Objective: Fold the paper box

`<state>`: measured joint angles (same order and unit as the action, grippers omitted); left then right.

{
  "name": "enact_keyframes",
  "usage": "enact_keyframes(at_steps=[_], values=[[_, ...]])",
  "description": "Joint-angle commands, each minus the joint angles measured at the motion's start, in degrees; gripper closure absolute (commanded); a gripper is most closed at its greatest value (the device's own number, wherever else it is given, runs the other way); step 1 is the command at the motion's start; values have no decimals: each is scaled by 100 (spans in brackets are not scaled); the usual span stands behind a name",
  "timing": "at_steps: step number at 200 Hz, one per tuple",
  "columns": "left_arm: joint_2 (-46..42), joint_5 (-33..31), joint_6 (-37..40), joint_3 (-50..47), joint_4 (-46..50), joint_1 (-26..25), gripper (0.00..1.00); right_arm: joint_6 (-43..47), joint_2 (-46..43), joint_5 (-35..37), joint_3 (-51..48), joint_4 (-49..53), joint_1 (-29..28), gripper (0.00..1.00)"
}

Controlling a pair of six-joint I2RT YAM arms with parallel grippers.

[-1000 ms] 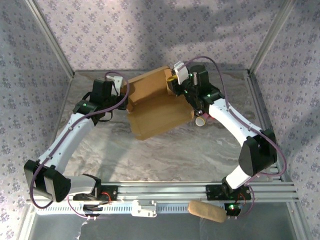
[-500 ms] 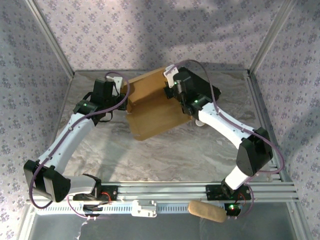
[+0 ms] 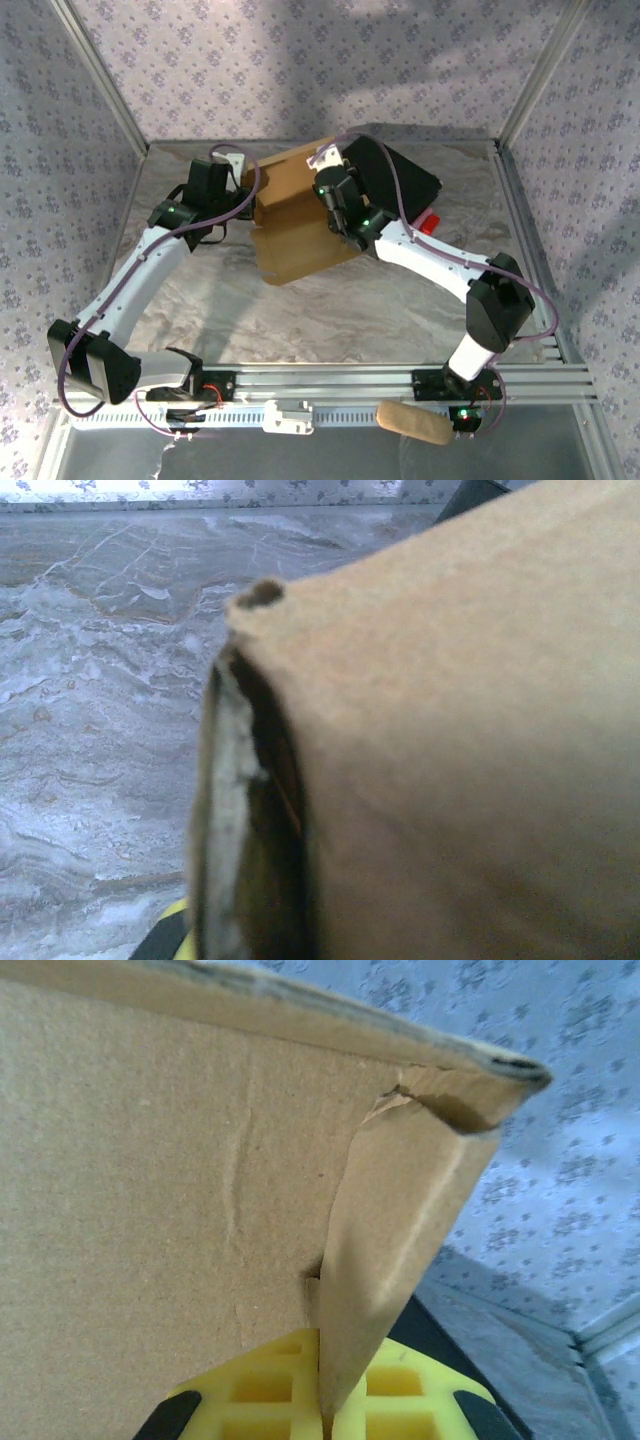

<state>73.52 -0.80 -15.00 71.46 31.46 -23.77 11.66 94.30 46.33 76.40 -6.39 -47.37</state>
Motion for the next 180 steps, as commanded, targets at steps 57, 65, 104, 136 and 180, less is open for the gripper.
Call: enact_keyframes(at_steps=[57,65,104,136,180], values=[[63,-579,-460,305,-60,-345,100,-877,213,1569,262,581,-473,100],[68,-718,-513,332,9,-377,100,-1067,271,1746,405,846,-483,100],[113,-1897,-939,443,338,-703,100,-2113,372,2166,879,2051,-519,100],[187,-2727,-1426,474,496,-1077,100,-2887,480,2496,1324,3013,-656,100],[147,-2994,-1967,452,622,-1169,100,-4186,809,2821,2228,5028,-938,100]])
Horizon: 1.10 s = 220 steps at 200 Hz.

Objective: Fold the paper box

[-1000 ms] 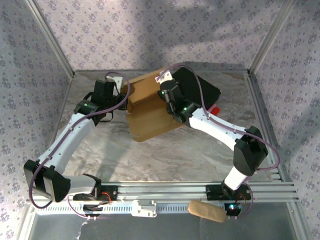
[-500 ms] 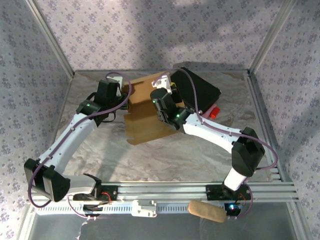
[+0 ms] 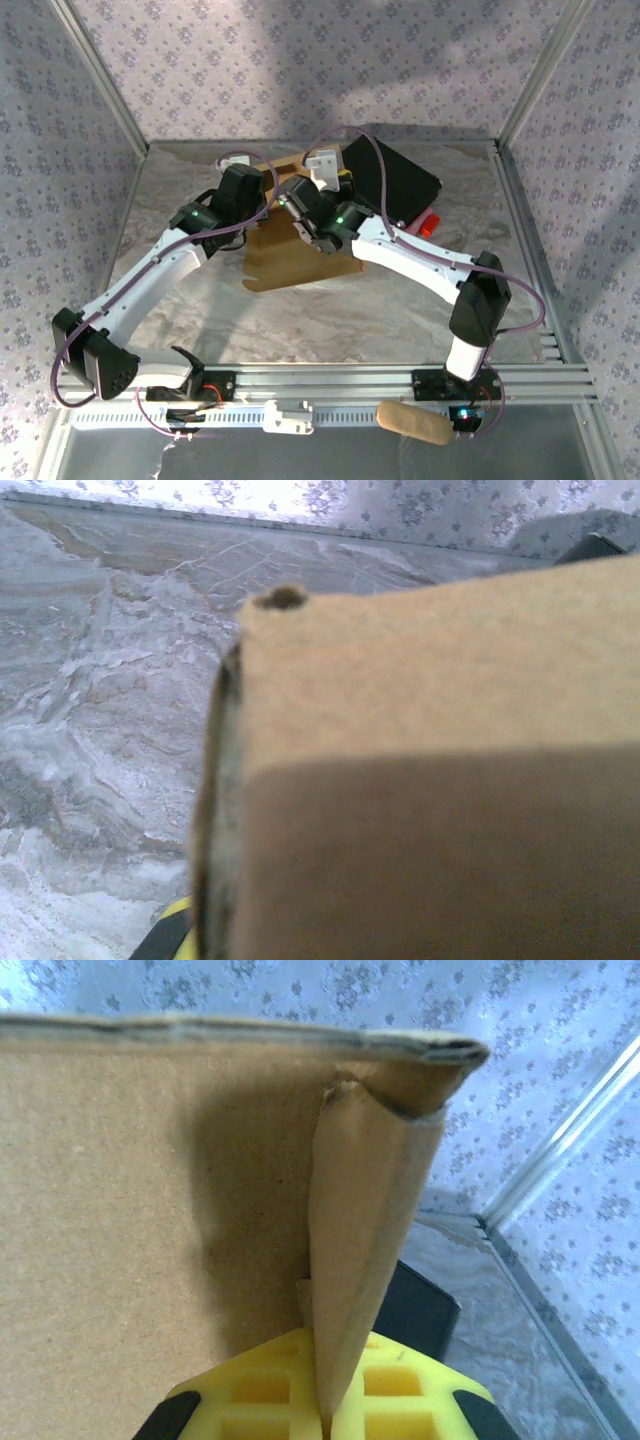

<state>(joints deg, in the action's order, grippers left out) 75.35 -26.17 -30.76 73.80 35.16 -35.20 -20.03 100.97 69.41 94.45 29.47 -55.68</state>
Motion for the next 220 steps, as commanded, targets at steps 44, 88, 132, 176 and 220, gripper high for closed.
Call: enact_keyframes(at_steps=[44,88,132,176,220], values=[[-215,130,-233,271,77,46,100,-476,-613,-957,-511,185,47,100],[-227,1209,201,372,74,431,79,-339,-822,-1542,-555,168,197,100],[-292,1562,499,385,30,620,71,-503,-750,-1705,-452,351,277,100],[-572,1515,703,97,-83,664,66,-607,-712,-1825,-437,440,373,100],[-1216,2557,1254,-692,-563,1414,69,-586,-964,-2249,-668,327,534,100]])
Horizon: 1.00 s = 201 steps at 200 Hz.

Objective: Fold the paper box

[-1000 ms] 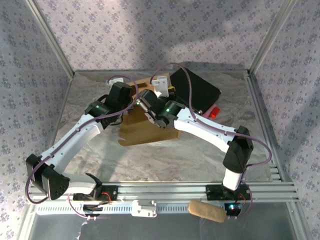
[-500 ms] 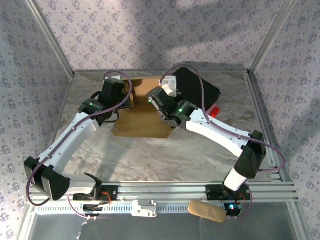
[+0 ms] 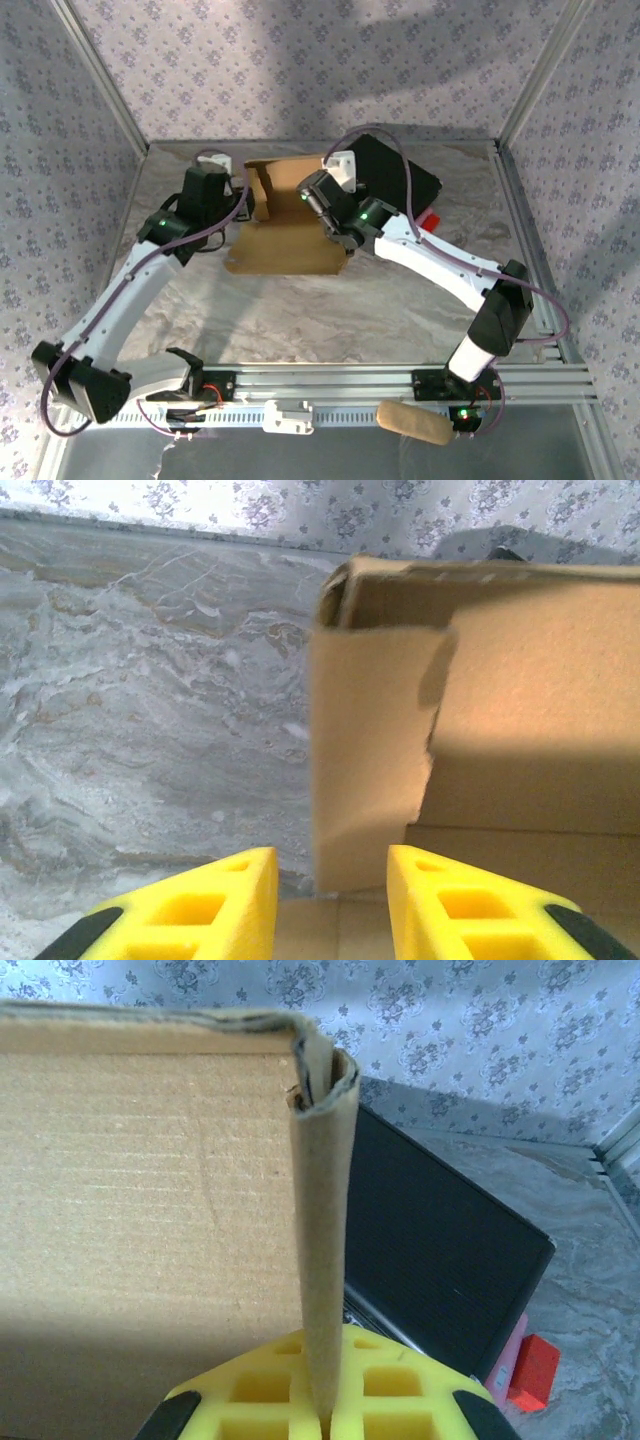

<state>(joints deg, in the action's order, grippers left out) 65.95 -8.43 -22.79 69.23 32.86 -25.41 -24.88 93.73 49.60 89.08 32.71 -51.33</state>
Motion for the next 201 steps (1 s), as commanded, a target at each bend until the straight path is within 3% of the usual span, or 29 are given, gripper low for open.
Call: enact_keyframes(at_steps=[1,25,72,158,201], values=[[-276,817,467,-239,-338,460,69,-98,-250,-285,-138,1,107,100],[-44,1801,766,-337,-479,881,72,-34,-414,-659,-325,-159,247,100],[190,2883,875,-671,-1371,907,65,0,-479,-878,-418,-227,367,100],[761,2669,1116,-414,-1434,869,66,6,-574,-1083,-475,-319,374,100],[864,1885,1275,-310,-1524,514,73,-8,-554,-1215,-473,-381,333,100]])
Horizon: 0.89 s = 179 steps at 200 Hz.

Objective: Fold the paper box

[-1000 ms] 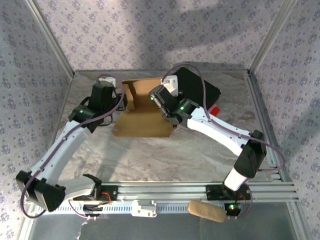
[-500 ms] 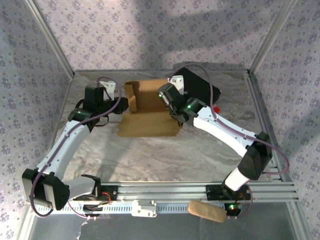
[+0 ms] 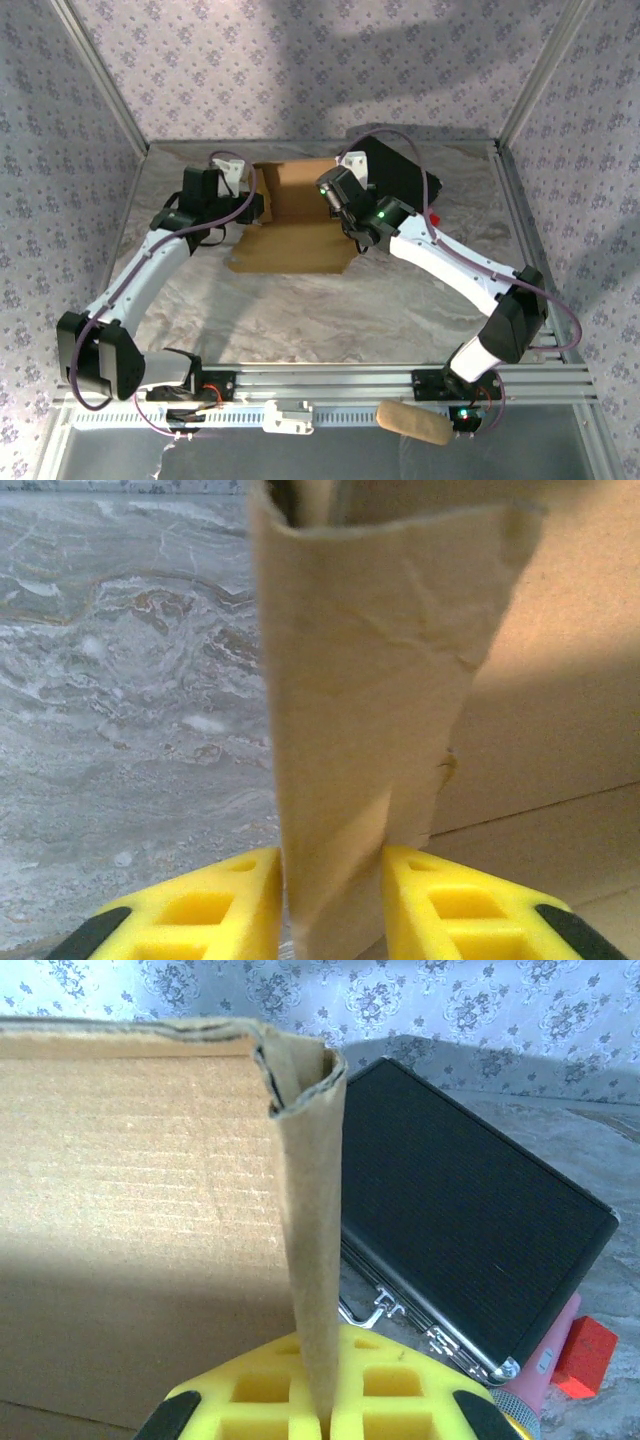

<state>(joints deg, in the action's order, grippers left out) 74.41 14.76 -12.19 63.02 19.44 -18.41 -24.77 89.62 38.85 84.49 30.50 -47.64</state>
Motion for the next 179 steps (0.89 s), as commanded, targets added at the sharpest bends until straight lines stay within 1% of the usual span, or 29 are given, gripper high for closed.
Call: enact_keyframes(at_steps=[1,8,30,43,58,81,97,105,110,124,139,154,179], values=[[24,-445,220,309,-184,-196,73,-19,-145,-136,-12,-159,-36,100],[44,-622,234,310,-207,-249,76,-19,-141,-145,-3,-155,-51,100],[47,-1031,269,231,-386,-385,80,-12,-145,-159,15,-138,-55,100],[19,-1224,252,178,-471,-441,87,-26,-156,-150,15,-133,-53,100],[-23,-1482,247,130,-516,-530,92,-27,-145,-164,23,-141,-60,100],[-132,-1621,260,-9,-683,-632,99,-36,-112,-184,41,-119,-80,100],[-180,-1536,269,-110,-826,-630,100,-32,-135,-225,24,-140,-87,100],[-173,-1472,285,-117,-869,-628,98,-28,-155,-254,15,-148,-92,100],[-164,-1419,302,-122,-878,-626,96,-27,-168,-259,7,-146,-101,100],[-146,-1269,341,-121,-931,-628,82,-20,-211,-328,-19,-156,-80,100],[-156,-1190,376,-117,-1028,-596,72,-11,-258,-382,-63,-169,-75,100],[-138,-1056,366,-98,-1073,-465,69,-5,-318,-452,-97,-183,-42,100],[-70,-825,387,-54,-1068,-261,69,9,-384,-557,-117,-191,8,100]])
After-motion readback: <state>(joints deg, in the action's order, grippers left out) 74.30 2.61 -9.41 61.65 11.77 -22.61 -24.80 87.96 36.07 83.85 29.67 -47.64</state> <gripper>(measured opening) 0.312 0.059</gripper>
